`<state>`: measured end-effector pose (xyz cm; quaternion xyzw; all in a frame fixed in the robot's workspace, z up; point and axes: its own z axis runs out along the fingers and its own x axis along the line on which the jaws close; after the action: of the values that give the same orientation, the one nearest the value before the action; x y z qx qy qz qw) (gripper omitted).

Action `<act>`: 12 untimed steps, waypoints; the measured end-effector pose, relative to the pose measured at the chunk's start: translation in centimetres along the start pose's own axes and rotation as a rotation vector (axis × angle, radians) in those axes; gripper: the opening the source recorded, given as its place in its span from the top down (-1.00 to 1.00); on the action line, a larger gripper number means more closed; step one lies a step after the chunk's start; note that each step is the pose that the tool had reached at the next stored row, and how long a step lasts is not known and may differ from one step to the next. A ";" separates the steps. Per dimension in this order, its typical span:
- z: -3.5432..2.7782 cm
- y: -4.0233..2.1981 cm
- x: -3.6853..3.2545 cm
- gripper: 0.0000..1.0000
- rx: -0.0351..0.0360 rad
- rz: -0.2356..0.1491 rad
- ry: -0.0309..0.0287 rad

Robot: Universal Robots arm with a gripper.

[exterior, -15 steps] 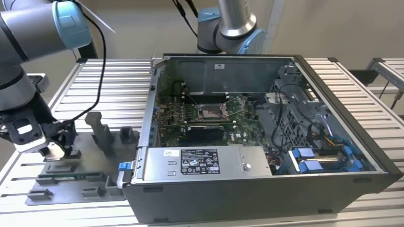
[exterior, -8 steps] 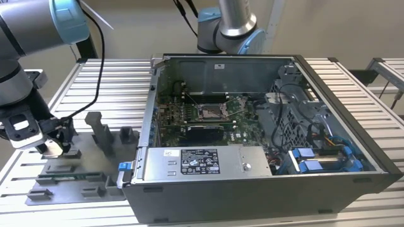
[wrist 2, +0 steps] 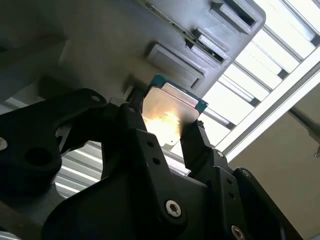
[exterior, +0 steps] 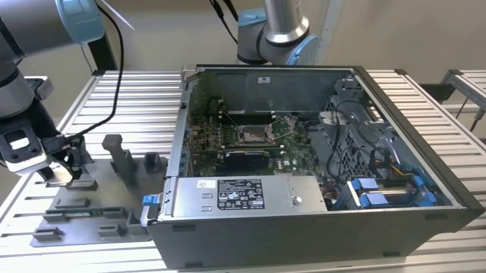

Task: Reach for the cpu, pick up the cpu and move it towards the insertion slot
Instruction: 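Pick up the cpu and move it towards the insertion slot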

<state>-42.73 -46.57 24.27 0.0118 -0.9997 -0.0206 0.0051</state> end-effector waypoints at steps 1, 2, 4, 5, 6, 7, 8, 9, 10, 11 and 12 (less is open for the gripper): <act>-0.15 0.01 0.00 1.00 0.0000 0.000 0.0000; -0.33 0.01 0.00 1.00 0.0001 0.000 0.0000; -0.68 0.03 0.00 1.00 -0.0001 0.000 -0.0001; -0.84 0.04 0.01 1.00 0.0000 0.000 -0.0001; -1.02 0.04 0.01 1.00 -0.0001 0.000 -0.0001; -1.18 0.05 0.01 1.00 -0.0001 0.000 -0.0001; -1.36 0.06 0.01 1.00 -0.0001 0.000 -0.0001; -1.51 0.06 0.01 1.00 0.0000 0.000 -0.0001; -1.65 0.07 0.02 1.00 -0.0001 0.000 -0.0002; -1.80 0.08 0.01 1.00 -0.0001 0.000 -0.0001; -1.92 0.08 0.02 1.00 0.0000 0.000 -0.0001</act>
<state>-42.73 -46.57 26.19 0.0118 -0.9997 -0.0206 0.0050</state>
